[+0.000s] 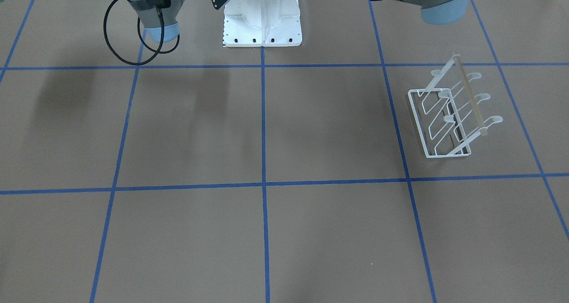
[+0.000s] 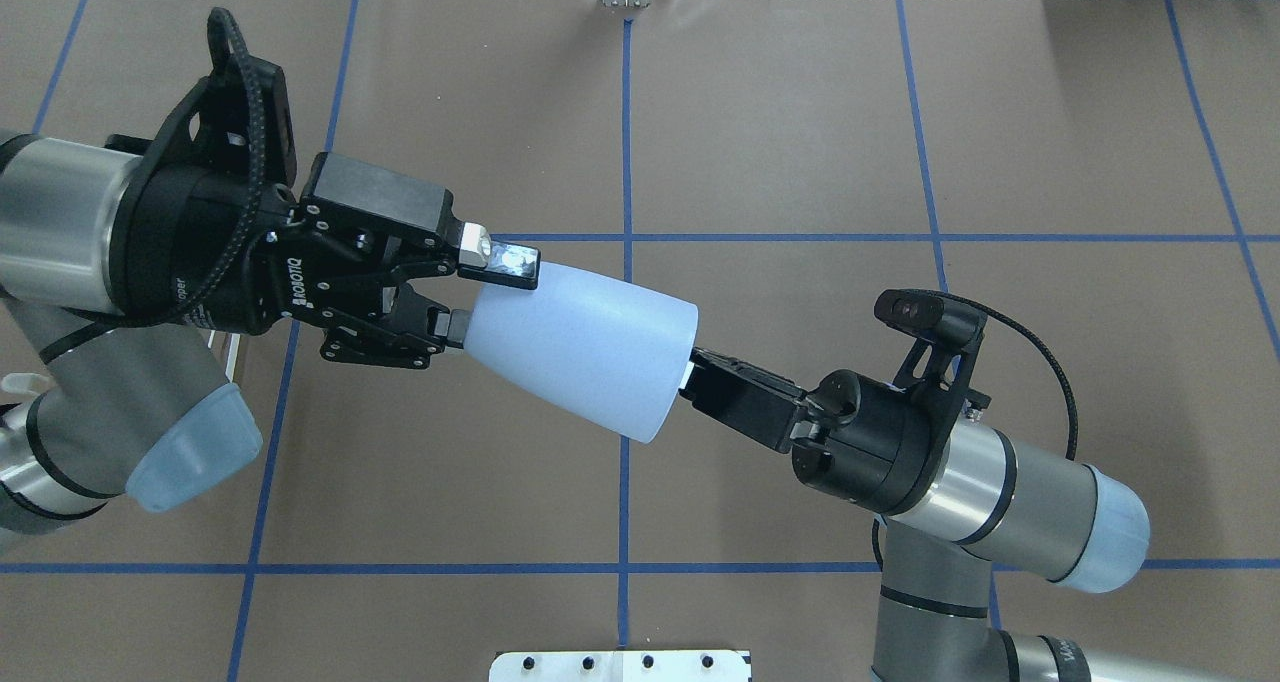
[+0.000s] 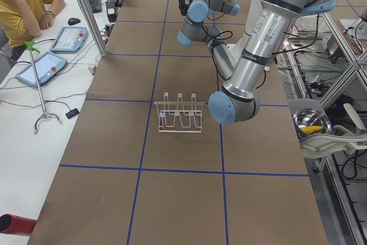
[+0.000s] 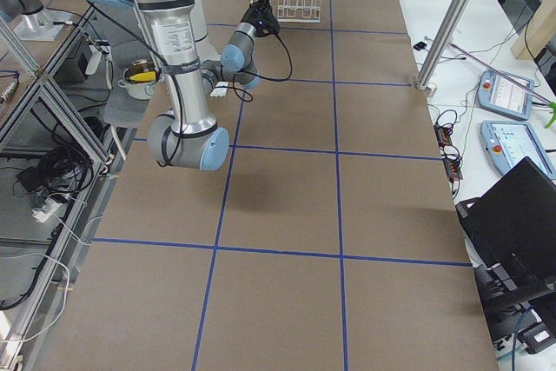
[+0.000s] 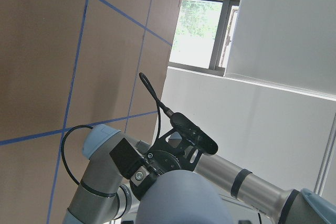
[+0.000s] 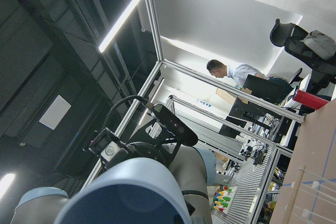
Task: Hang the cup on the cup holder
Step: 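Close the left gripper on the cup base and open the right gripper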
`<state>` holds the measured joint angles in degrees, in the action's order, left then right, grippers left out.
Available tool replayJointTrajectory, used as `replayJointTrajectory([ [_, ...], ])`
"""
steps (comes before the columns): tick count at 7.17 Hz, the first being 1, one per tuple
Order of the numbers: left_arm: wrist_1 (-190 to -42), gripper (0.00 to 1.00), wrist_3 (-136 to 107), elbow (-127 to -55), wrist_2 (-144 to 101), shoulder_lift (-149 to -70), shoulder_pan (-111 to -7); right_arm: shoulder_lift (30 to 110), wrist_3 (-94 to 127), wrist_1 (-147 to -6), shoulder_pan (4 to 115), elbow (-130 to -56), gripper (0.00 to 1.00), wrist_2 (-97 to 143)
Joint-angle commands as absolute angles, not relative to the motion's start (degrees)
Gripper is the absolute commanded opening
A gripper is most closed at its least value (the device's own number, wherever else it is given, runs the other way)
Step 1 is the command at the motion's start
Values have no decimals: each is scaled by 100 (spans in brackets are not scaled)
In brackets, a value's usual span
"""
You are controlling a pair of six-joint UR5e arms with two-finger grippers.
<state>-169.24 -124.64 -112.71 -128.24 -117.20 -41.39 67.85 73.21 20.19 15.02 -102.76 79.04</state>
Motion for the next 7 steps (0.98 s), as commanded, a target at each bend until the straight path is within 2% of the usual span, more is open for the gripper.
replayJointTrajectory([
  [1, -16954, 0, -12454, -11241, -12823, -11716, -4140, 6846, 7409, 2030, 1520, -10466, 100, 7849],
  [4, -16954, 0, -12454, -11259, -12569, -11725, -4183, 7275, 7505, 2030, 1564, -10722, 100, 7884],
  [7, -16945, 0, -12472, -11259, -12524, -11716, -4481, 8372, 7968, 1960, 2246, -10723, 100, 8346],
])
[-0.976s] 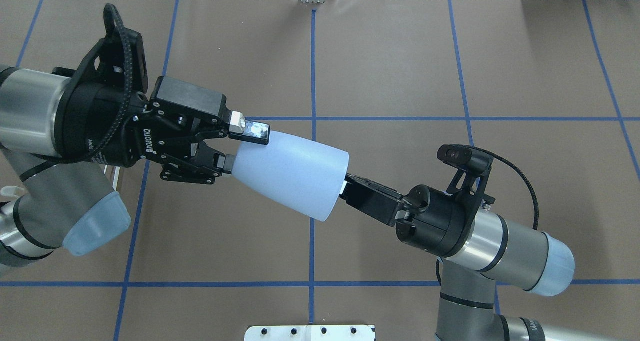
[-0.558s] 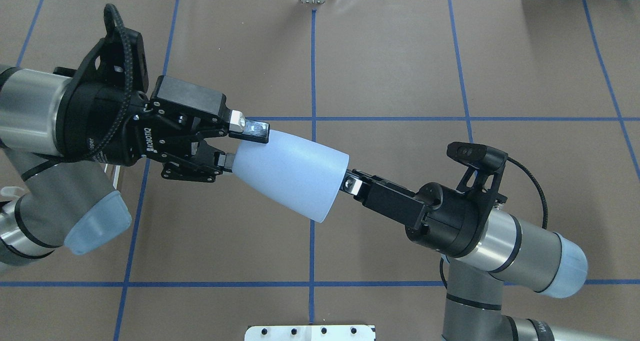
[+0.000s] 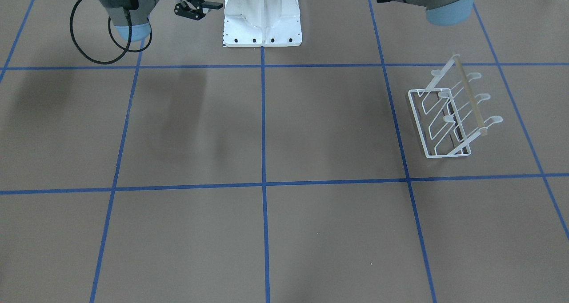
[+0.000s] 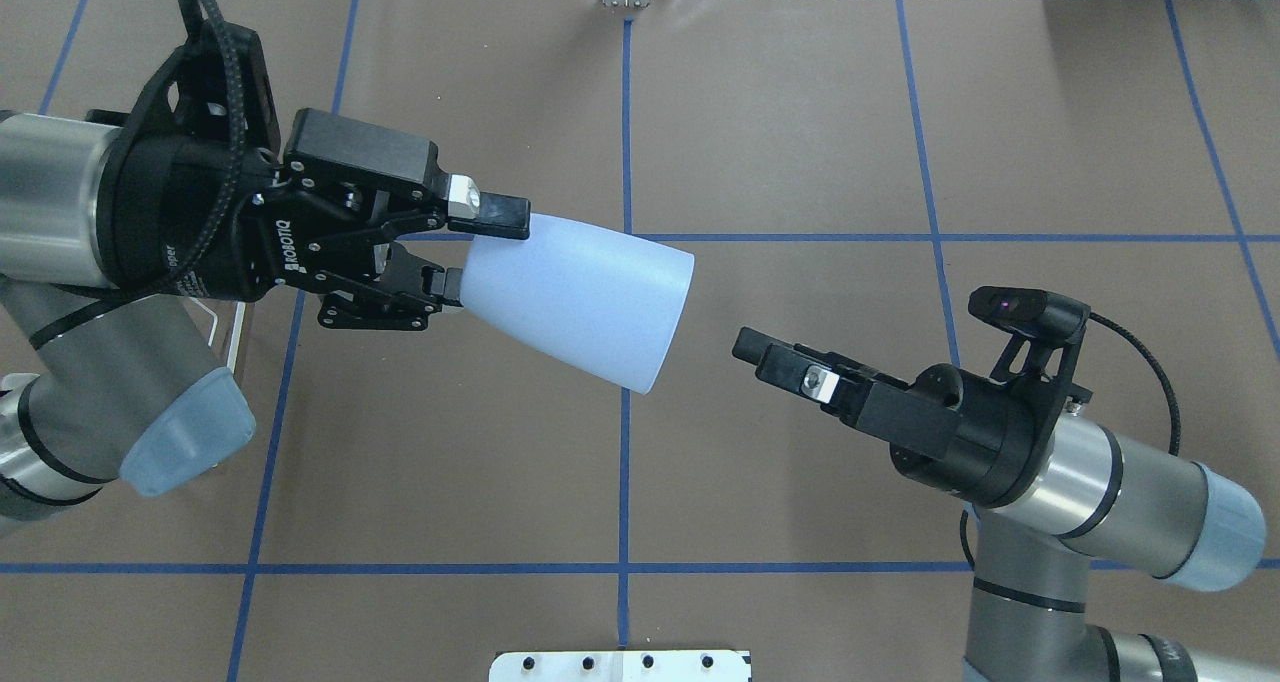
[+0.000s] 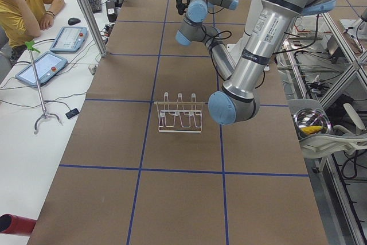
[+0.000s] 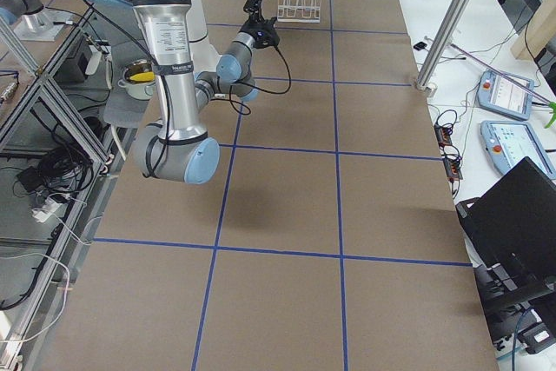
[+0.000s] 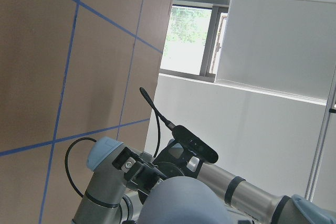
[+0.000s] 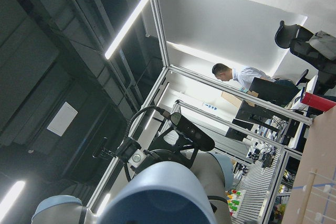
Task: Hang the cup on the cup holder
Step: 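Carry the cup toward the wire rack with the left gripper while the right gripper withdraws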
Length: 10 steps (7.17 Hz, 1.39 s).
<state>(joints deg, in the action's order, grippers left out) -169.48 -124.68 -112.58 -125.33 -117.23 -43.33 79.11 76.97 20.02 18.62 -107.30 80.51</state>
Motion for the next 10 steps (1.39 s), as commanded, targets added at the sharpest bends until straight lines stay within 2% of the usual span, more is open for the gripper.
replayJointTrajectory([
  [1, -16911, 0, -12402, -11259, -12542, -11681, -4691, 8759, 8180, 1690, 2781, -10705, 100, 8863],
  [3, -16718, 0, -12297, -11241, -12795, -11576, -5026, 8991, 8297, 491, 3748, -10652, 100, 9716],
  [6, -15097, 0, -10983, -11285, -14339, -11558, -6035, 9026, 8105, -1927, 5933, -10530, 100, 12278],
  [8, -13866, 0, -9771, -11364, -14895, -11532, -6808, 9288, 6426, -3385, 6712, -10406, 100, 12875],
  [10, -13222, 0, -8488, -11390, -14915, -11252, -7109, 9456, 4492, -4888, 7187, -10415, 100, 12946],
])
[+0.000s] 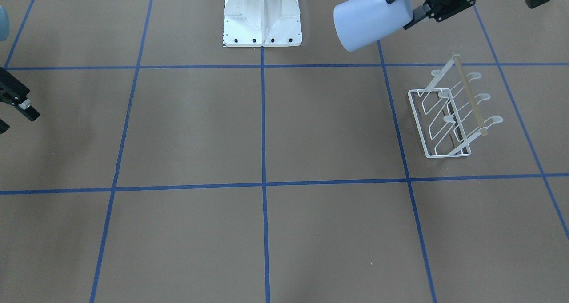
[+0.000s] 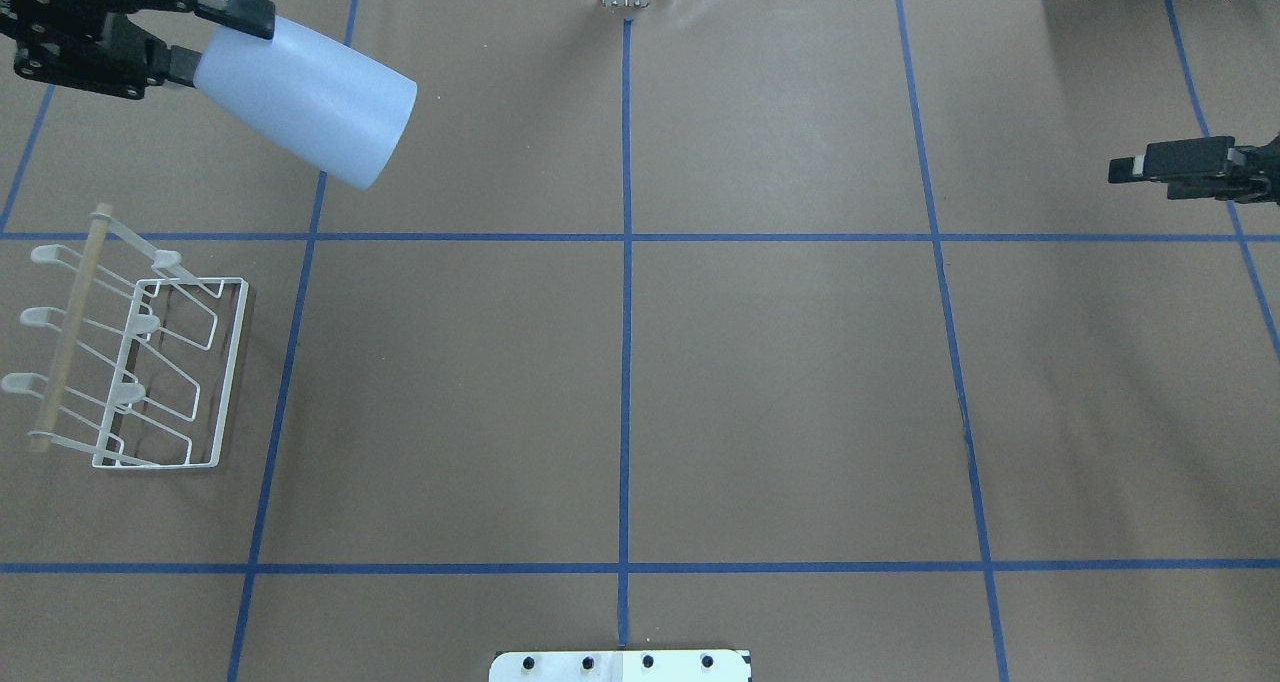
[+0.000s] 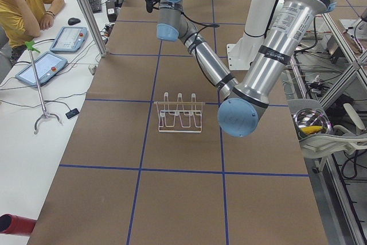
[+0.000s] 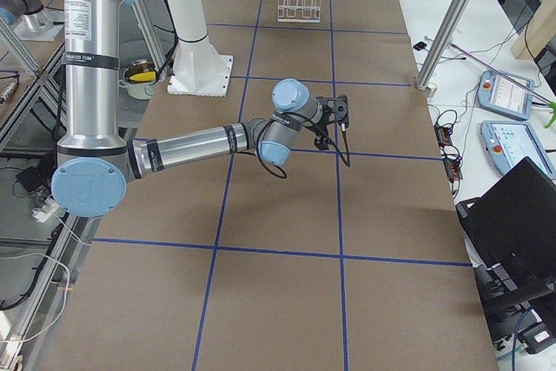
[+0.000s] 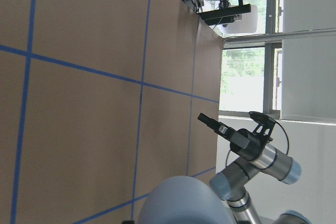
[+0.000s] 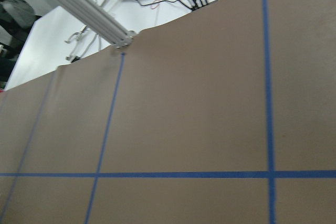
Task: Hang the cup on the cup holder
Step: 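Carry the cup toward the wire rack with the left gripper while the right gripper withdraws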
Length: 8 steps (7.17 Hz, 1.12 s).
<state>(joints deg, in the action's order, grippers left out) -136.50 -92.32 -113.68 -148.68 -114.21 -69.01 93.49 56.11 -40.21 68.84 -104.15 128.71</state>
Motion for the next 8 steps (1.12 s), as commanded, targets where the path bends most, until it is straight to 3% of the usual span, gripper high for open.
replayJointTrajectory([
  [1, -12827, 0, -7803, -11399, -14872, -11102, -7180, 9640, 3473, -5426, 7416, -10415, 100, 13025],
  [4, -11702, 0, -6071, -11417, -14259, -10856, -7225, 9904, 1376, -6616, 7988, -10389, 100, 13184],
  [6, -10885, 0, -4787, -11487, -13705, -10654, -7129, 9949, 1345, -6636, 8007, -10362, 100, 13184],
  [8, -10173, 0, -3923, -11880, -12600, -9971, -6551, 9967, 1345, -6644, 8016, -10345, 100, 13184],
])
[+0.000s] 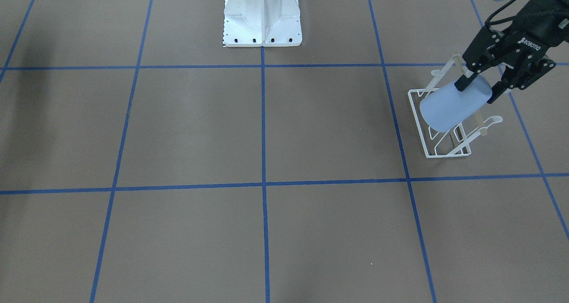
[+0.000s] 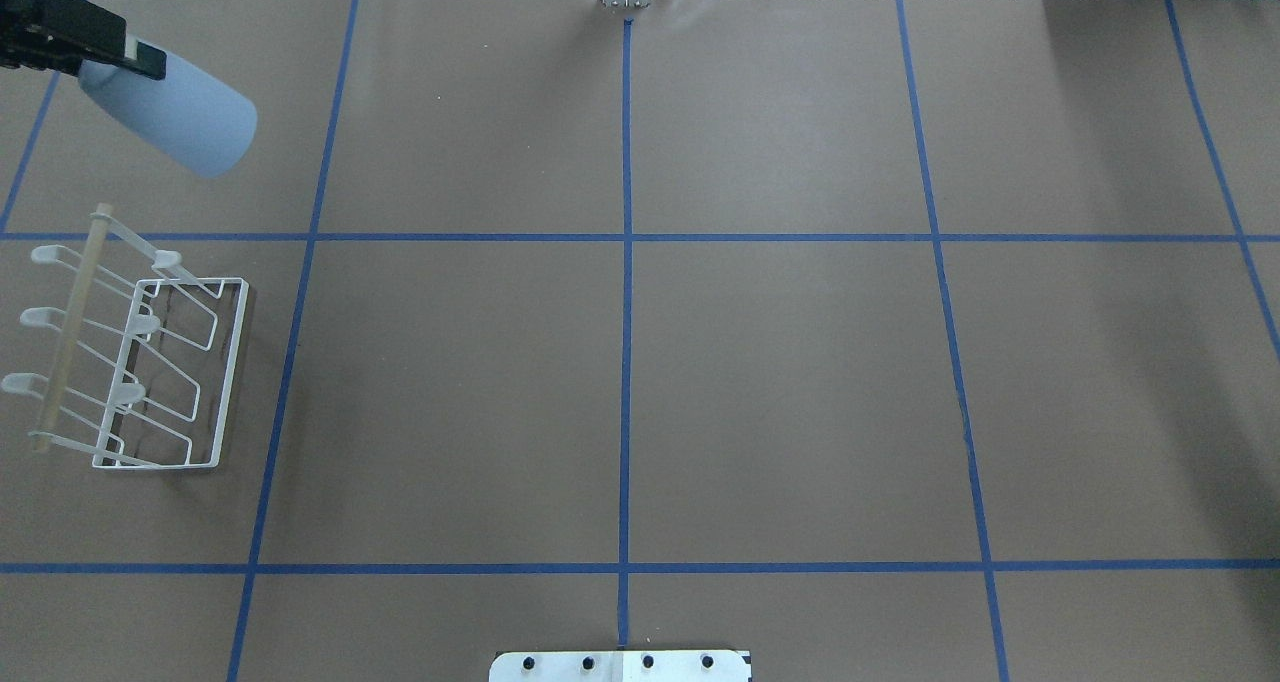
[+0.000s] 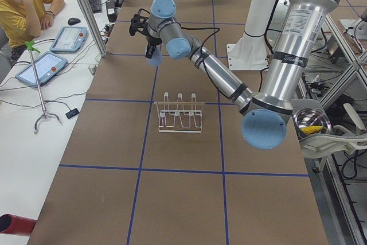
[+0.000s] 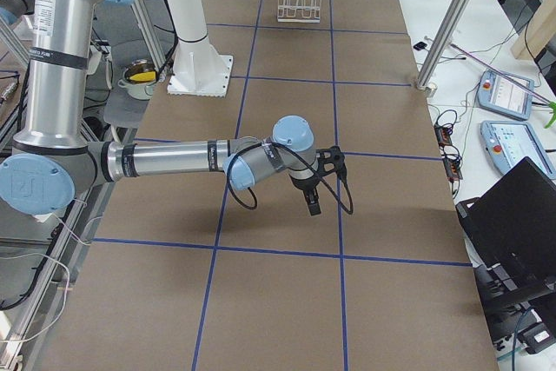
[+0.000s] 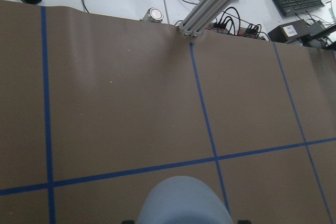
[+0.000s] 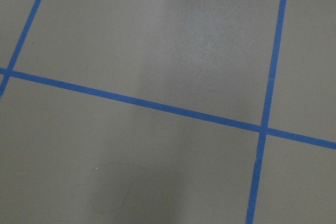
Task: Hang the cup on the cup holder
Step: 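Lower the cup onto a rack peg with the left gripper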
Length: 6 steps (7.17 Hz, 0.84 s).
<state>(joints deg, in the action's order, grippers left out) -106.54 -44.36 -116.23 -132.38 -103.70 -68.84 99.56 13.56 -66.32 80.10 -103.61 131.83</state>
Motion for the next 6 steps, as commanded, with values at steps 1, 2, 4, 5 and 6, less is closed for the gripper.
replayJointTrajectory([
  [1, -9543, 0, -3755, -12274, -12499, -9819, -6374, 9967, 1345, -6645, 8016, -10336, 100, 13184],
  [2, -9136, 0, -3466, -12635, -12385, -9626, -6363, 9984, 1345, -6653, 8016, -10336, 100, 13184],
  [4, -8991, 0, -3428, -12709, -11945, -9475, -6293, 10028, 1345, -6636, 8042, -10336, 100, 13184],
  [5, -9000, 0, -3480, -12674, -11944, -9475, -6267, 10081, 1345, -6610, 8042, -10345, 100, 13184],
  [6, -9017, 0, -3489, -12604, -11936, -9501, -6084, 10090, 1345, -6592, 8042, -10345, 100, 13184],
])
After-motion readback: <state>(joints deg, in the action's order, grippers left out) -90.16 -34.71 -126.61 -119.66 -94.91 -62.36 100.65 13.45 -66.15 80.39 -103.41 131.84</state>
